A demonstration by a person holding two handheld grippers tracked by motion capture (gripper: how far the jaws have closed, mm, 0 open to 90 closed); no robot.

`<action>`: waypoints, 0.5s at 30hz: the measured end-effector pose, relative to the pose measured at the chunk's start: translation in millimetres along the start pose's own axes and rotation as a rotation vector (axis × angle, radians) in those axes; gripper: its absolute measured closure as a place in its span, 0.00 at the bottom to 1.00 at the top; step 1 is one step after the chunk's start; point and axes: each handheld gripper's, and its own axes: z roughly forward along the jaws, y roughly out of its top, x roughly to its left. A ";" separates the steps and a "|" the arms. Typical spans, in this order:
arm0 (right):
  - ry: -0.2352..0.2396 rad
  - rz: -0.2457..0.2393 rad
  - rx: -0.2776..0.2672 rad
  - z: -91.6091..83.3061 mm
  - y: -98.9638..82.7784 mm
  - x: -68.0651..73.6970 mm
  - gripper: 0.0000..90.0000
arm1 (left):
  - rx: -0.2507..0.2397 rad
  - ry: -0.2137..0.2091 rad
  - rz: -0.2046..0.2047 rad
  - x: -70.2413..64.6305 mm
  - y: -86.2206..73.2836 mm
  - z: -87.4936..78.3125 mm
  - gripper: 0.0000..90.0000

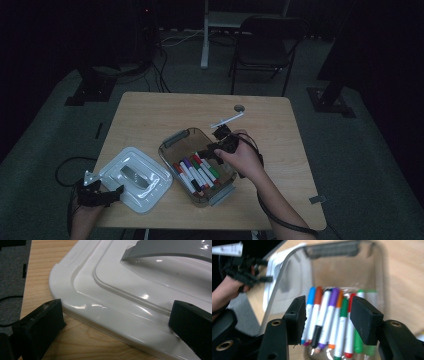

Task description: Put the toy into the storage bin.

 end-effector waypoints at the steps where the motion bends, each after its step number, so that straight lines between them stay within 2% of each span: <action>1: -0.012 0.005 -0.021 -5.6 -1.1 -5.0 0.50 | 0.000 0.000 0.000 0.0 0.0 0.0 0.01; 2: -0.047 0.008 -0.045 -13.9 -3.5 -13.0 0.49 | 0.000 0.000 0.000 0.0 0.0 0.0 0.00; 3: -0.047 0.008 -0.045 -13.9 -3.5 -13.0 0.49 | 0.000 0.000 0.000 0.0 0.0 0.0 0.00; 6: -0.079 0.032 -0.072 -24.0 -7.4 -26.0 0.49 | 0.000 0.001 0.000 0.0 0.0 0.1 0.01; 8: -0.106 0.045 -0.094 -29.5 -9.8 -33.7 0.50 | 0.000 0.001 -0.001 -0.1 0.0 0.1 0.01; 9: -0.134 0.060 -0.103 -33.7 -12.0 -41.0 0.49 | 0.000 0.002 0.000 -0.1 0.0 0.0 0.01; 10: -0.134 0.060 -0.103 -33.7 -12.0 -41.0 0.49 | 0.000 0.001 0.000 -0.1 0.0 0.0 0.01; 11: -0.154 0.066 -0.107 -35.0 -13.3 -44.9 0.50 | 0.001 0.001 0.001 -0.1 0.0 0.0 0.01; 12: -0.173 0.087 -0.102 -35.9 -16.3 -54.4 0.50 | 0.001 0.001 -0.001 -0.1 0.0 -0.1 0.01; 13: -0.173 0.087 -0.102 -35.9 -16.3 -54.4 0.50 | 0.002 0.001 -0.001 -0.2 0.0 -0.1 0.01; 15: -0.203 0.111 -0.103 -35.0 -20.5 -65.0 0.50 | 0.002 0.000 -0.001 -0.2 0.0 0.0 0.01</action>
